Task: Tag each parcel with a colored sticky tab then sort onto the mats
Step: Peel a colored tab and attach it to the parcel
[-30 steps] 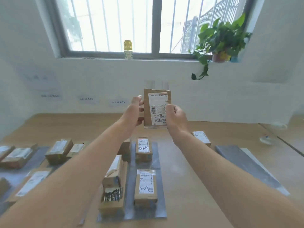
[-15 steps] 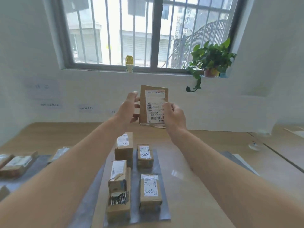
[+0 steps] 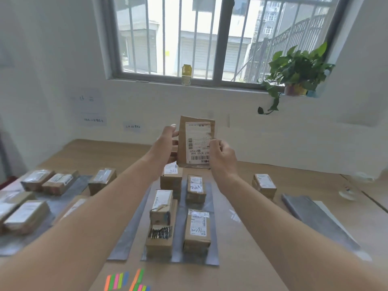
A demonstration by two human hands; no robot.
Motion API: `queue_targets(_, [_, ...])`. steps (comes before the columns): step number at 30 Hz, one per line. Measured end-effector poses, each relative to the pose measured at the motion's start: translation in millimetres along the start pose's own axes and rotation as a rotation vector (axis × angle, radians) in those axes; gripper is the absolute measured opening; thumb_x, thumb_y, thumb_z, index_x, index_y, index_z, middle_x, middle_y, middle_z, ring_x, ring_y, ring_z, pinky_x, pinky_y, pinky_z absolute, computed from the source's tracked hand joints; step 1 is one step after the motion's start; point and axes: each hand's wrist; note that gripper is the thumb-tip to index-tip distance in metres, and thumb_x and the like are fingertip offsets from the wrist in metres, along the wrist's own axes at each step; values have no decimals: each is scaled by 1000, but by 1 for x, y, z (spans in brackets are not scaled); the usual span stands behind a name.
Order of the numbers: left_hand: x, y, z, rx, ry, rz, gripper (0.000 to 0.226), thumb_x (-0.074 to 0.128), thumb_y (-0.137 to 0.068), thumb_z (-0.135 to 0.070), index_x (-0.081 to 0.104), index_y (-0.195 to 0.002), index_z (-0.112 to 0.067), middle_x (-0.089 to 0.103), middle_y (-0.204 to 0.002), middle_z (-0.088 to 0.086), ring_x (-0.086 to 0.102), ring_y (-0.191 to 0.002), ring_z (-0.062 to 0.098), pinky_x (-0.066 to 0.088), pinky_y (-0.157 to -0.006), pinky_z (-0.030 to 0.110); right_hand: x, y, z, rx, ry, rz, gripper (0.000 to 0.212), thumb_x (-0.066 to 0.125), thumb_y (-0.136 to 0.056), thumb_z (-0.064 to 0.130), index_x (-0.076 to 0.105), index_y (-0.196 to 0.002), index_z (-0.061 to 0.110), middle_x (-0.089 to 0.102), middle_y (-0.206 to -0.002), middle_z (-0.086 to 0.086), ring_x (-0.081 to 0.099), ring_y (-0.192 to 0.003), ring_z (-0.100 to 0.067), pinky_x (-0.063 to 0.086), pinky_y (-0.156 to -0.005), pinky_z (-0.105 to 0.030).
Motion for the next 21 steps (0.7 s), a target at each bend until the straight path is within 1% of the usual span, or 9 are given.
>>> queue_targets(2, [-7,11,9,-32,4,-32,48,26,-104,-51,65,-114,-26,70,-104,5,67,-98,26,52,-91,39,7,11,-6,21,8,24,44,45,-85,52,67,-110,23,76,-100,5,72,-94,-15,61,-81,-40])
queue_targets(4, [-18,26,17,-56,-10,-57,50,26,-103,-52,66,-116,-24,71,-105,6,68,-99,27,53,-90,38,18,22,-12,33,-6,50,52,43,-77,57,67,-110,24,76,-101,5,73,-94,-16,62,-85,-46])
queue_targets(6, [-35,37,23,-68,-23,-86,51,26,-104,-51,66,-116,-22,71,-108,8,68,-98,28,54,-86,37,32,35,-13,44,-10,77,44,45,-83,51,67,-109,24,76,-101,5,73,-94,-16,62,-82,-44])
queue_targets(10, [-81,57,29,-60,-32,-125,48,25,-105,-49,68,-103,-27,72,-101,5,69,-91,25,54,-79,35,71,60,-7,26,-3,129,28,47,-98,36,65,-112,21,74,-102,4,72,-92,-14,58,-67,-29])
queue_targets(13, [-126,70,32,-83,-11,-160,46,28,-104,-50,68,-104,-27,72,-103,5,69,-90,27,55,-85,38,111,78,-1,19,21,148,30,47,-95,39,65,-113,23,74,-101,5,72,-93,-16,61,-76,-38])
queue_targets(15, [-160,75,35,-96,-5,-178,45,30,-104,-51,68,-103,-28,72,-101,3,69,-91,27,55,-83,39,141,90,3,15,13,166,29,47,-97,37,65,-114,22,74,-101,4,72,-95,-16,61,-79,-39])
queue_targets(18, [-213,80,42,-109,1,-190,43,30,-104,-50,67,-103,-28,73,-91,-1,69,-82,23,52,-73,35,189,110,7,19,-19,183,27,46,-101,33,63,-116,20,73,-103,3,71,-94,-13,55,-67,-25])
queue_targets(19, [-231,81,45,-115,-4,-176,43,29,-105,-50,66,-104,-28,75,-86,-3,69,-80,21,53,-74,35,205,118,8,27,-21,178,26,46,-102,32,63,-117,20,72,-103,3,70,-93,-11,53,-63,-19])
queue_targets(21, [-266,86,49,-136,-18,-155,46,30,-102,-54,67,-105,-27,76,-86,-4,69,-86,22,53,-88,41,237,133,7,40,-22,171,25,46,-103,32,62,-118,20,71,-103,4,69,-94,-10,52,-63,-17])
Point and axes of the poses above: each hand's wrist, its own y-axis away from the middle knuckle, its own x-axis out of the palm, z = x × y
